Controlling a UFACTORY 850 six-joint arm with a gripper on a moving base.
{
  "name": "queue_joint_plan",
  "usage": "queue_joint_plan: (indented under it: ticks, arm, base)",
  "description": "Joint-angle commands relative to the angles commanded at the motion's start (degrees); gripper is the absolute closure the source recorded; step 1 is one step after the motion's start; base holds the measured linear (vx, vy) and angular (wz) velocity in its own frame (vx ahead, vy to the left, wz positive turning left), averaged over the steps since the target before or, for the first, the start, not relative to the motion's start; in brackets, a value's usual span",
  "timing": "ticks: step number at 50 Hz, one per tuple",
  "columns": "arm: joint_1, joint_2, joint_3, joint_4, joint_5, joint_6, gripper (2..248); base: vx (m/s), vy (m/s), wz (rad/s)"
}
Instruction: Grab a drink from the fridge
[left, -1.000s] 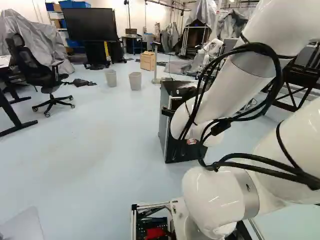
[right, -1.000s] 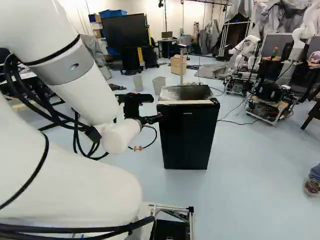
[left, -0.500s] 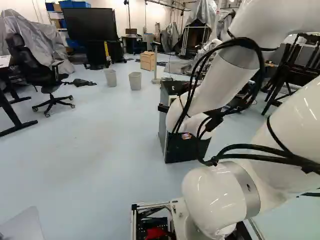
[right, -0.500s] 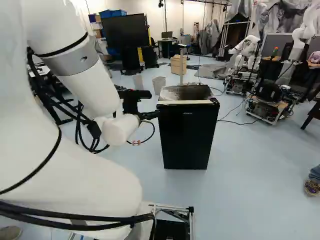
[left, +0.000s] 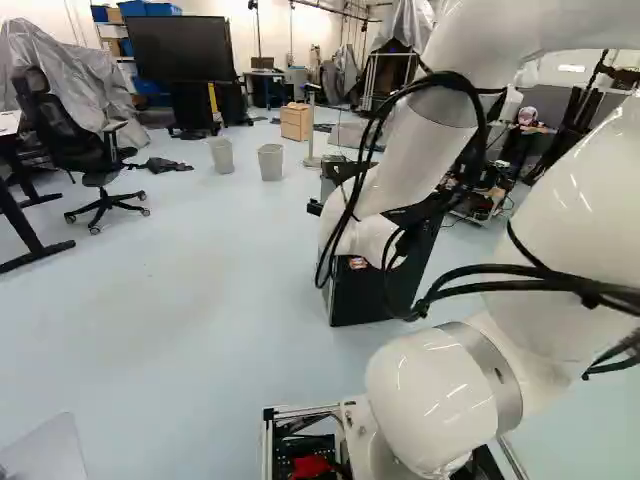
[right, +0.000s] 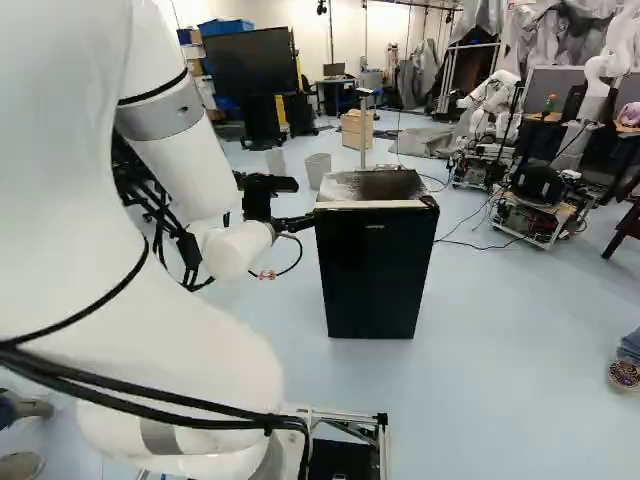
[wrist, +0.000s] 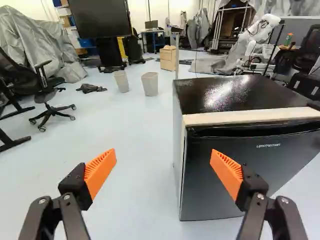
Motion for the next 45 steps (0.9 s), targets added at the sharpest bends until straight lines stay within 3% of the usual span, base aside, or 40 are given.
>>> queue_joint_plan:
  ticks: [23, 45]
  arm:
    - [4.45, -7.68, -4.14, 7.70, 4.76, 0.00, 3]
    - [7.45, -16.28, -10.13, 15.30, 9.23, 0.00, 3]
  base:
    - [0.000, 0.000, 0.000]
    - [0.000, 0.000, 0.000]
